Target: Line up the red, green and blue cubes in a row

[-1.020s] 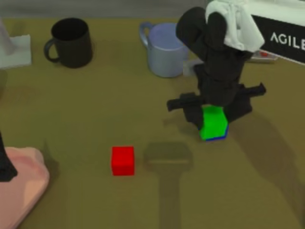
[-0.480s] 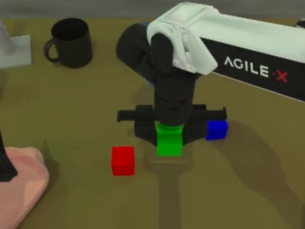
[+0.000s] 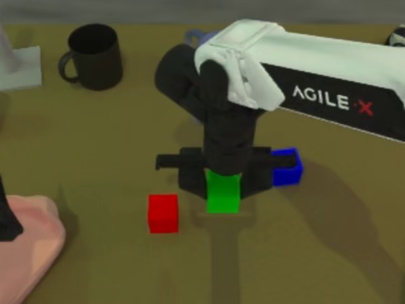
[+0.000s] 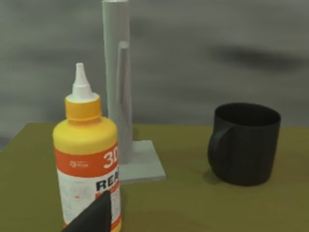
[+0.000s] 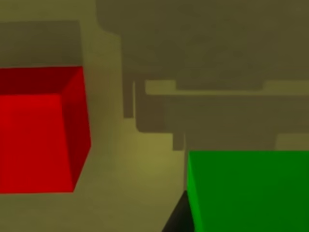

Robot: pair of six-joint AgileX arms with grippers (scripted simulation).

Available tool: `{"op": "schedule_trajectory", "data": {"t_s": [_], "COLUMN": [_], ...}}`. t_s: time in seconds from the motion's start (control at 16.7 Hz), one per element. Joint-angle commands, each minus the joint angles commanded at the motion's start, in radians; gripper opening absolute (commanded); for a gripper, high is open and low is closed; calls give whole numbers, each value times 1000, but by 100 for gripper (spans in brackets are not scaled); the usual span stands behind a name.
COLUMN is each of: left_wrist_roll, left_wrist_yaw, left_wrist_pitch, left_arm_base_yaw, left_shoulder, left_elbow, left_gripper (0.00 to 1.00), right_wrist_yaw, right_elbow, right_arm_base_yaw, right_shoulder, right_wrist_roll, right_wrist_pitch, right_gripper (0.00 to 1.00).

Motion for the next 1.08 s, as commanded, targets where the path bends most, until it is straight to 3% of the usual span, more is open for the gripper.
{"op": "schedule_trajectory", "data": {"t_s": [0.24,0.54,1.08], "left_wrist_roll": [0,0,0], "left_wrist_yaw": [0,0,0], "left_wrist_pitch": [0,0,0], "left_arm_base_yaw": [0,0,0], "left_shoulder": [0,0,0], "left_elbow": [0,0,0], "left_gripper": [100,100,100], "right_wrist_yaw": [1,2,2], "right_elbow": [-105,-127,-127], "right_arm_base_yaw": [3,4,4], "right_shoulder": [36,45,45], "right_wrist_roll": [4,5,5], "right_wrist_pitch": [145,170,170], "right_gripper": [0,0,68]}}
